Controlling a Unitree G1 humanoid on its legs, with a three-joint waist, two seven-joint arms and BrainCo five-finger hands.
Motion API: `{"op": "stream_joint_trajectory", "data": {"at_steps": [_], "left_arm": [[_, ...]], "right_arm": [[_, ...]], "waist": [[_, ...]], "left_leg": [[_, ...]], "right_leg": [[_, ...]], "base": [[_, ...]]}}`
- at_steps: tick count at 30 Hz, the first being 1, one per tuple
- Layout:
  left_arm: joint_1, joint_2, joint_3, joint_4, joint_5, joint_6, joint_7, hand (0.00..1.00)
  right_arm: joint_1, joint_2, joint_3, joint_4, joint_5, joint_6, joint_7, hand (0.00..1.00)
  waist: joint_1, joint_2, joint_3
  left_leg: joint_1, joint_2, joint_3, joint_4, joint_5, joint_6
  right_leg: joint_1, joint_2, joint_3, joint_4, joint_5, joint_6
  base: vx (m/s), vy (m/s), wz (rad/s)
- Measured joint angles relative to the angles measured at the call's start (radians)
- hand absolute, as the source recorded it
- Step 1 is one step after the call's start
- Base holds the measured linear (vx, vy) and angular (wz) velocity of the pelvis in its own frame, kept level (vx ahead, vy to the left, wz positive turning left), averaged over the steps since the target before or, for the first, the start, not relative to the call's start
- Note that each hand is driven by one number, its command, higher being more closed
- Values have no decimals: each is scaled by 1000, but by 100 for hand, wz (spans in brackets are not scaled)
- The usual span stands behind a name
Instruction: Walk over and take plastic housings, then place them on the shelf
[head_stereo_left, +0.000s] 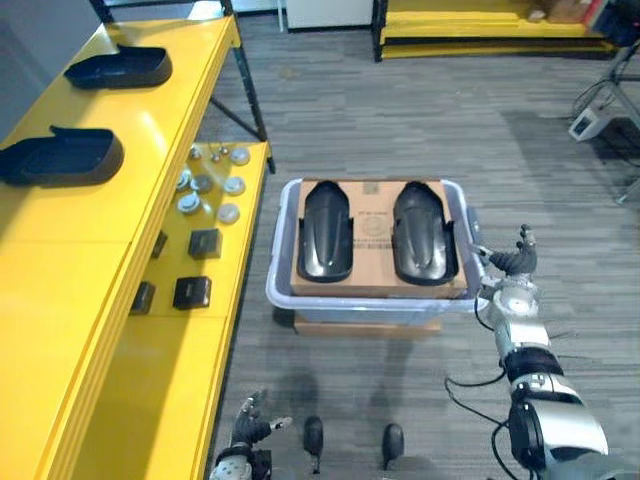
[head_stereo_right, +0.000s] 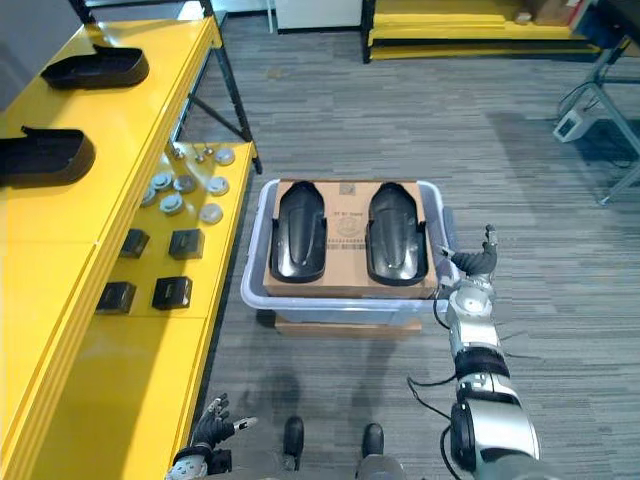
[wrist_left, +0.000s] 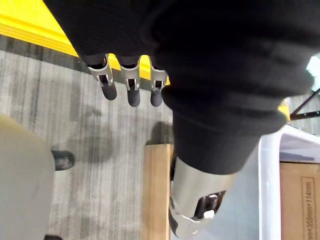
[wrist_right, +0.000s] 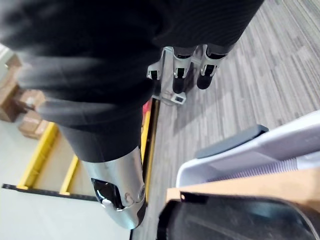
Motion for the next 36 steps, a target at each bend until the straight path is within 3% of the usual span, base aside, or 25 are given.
{"op": "stream_joint_trajectory", "data": {"at_steps": [4,11,12,16,25,34,36], "left_arm": [[-24,-3,-4,-3,-19,-12,19,0],[-43,-8,-12,-1,-20,-32,36,0],[-47,-8,-12,-1,-20,-36,39,0],[-75,-3,-16,2,-39,-39,43,0],[-86,-1,-37,2,-42,-39,44,0],[-94,-1,-43,-16,-42,-38,61,0],[-94,-6,-45,-33,-42,-36,61,0]], "right_arm": [[-71,-46,-1,107,2,8,0,0],[-172,-101,-2,209,23,28,-33,0],[-187,-110,-3,218,25,28,-43,100],[-241,-144,-3,245,61,29,-47,100],[-251,-167,5,237,120,16,-67,100],[-124,-132,33,-73,56,11,-88,100],[-69,-102,29,-185,40,12,-104,100]], "waist": [[22,14,46],[22,40,100],[22,41,107],[22,44,156],[18,42,165],[9,37,164],[-10,36,163]], "left_leg": [[-36,-1,-30,-14,29,-3],[-97,-1,-60,-15,54,-6],[-110,-1,-62,-15,56,-7],[-120,-2,-66,-15,58,-7],[-134,-3,-78,-15,64,-16],[-90,4,-45,-16,64,-17],[-83,3,-42,-16,64,-17]], "right_leg": [[-31,0,-25,1,8,-1],[-81,2,-49,6,10,-3],[-93,2,-51,6,11,-4],[-102,2,-51,4,12,-6],[-113,2,-55,4,12,-9],[-87,5,-24,9,23,-12],[-82,4,-20,9,26,-8]], "base": [[-52,1,21],[13,-12,11],[53,-14,2],[51,-12,1],[30,-8,1],[-25,0,-8],[-27,14,-11]]}}
